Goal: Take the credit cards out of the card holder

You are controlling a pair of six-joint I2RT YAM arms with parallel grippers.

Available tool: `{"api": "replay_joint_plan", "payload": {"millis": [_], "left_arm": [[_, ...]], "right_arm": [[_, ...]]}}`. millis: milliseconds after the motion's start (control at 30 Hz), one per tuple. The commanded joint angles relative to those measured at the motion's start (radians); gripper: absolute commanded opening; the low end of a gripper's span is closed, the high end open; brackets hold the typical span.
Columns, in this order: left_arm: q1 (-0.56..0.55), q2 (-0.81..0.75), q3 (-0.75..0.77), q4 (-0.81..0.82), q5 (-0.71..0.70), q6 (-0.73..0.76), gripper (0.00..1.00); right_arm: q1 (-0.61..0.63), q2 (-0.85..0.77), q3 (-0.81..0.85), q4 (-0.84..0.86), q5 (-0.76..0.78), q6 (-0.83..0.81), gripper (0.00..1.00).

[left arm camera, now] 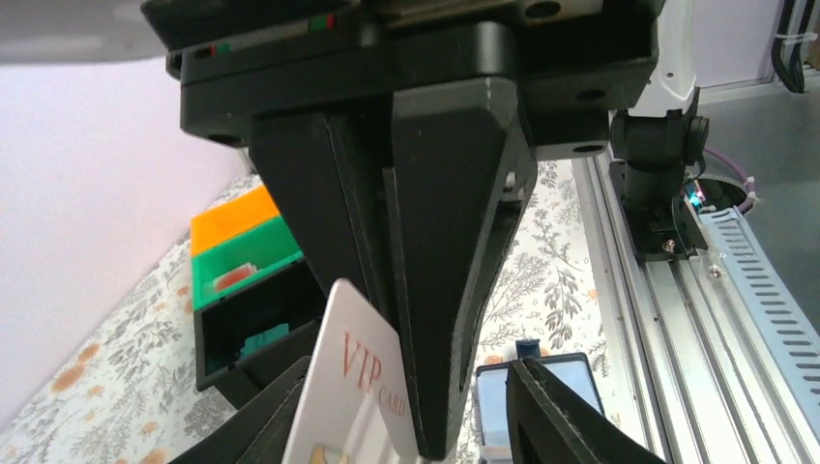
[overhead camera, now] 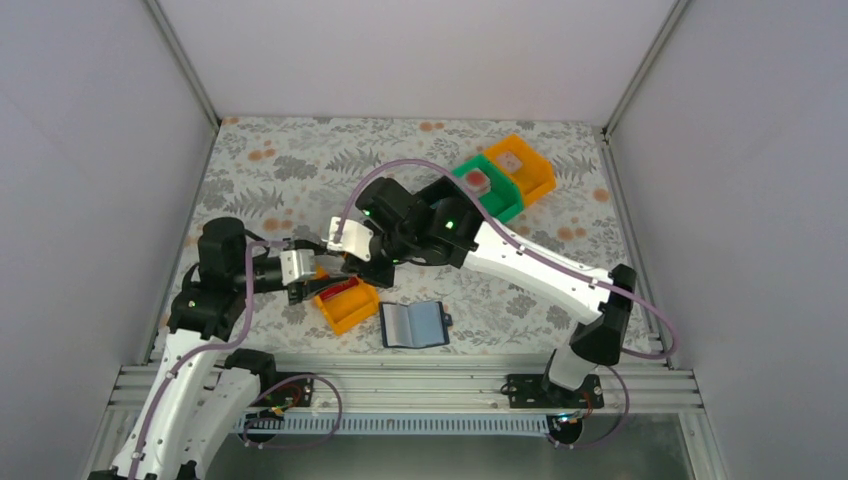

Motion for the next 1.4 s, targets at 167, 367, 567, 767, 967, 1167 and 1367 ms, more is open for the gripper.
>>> {"api": "replay_joint_plan", "payload": {"millis": [167, 367, 567, 767, 967, 1167, 1367], "left_arm": [[-0.005, -0.001, 0.052, -0.05, 0.005, 0.094, 0.17], [-0.004, -0.001, 0.086, -0.031, -0.007, 0.0, 0.02], [0.021, -0.015, 0.042, 0.334, 0.001, -0.487, 0.02], [0.046, -0.03, -0.028, 0.838, -0.03, -1.005, 0.02], [0.052, -0.044, -0.063, 1.018, -0.076, -1.18, 0.02], [0.052, -0.056, -0.078, 1.11, -0.08, -1.24, 0.02], [0.052, -0.063, -0.131, 1.206, -0.098, -1.308, 0.02]], "right_arm": [[0.006, -0.054, -0.031, 0.017, 0.004, -0.043, 0.04], [0.005, -0.083, -0.087, 0.044, 0.017, -0.047, 0.04], [-0.025, -0.227, -0.218, 0.221, 0.023, -0.015, 0.14], [-0.123, -0.46, -0.464, 0.555, -0.134, 0.039, 0.62], [-0.146, -0.506, -0.509, 0.799, -0.26, 0.128, 0.74], [-0.183, -0.431, -0.464, 0.845, -0.291, 0.199, 0.84], [-0.221, -0.33, -0.385, 0.871, -0.457, 0.212, 0.92]]}}
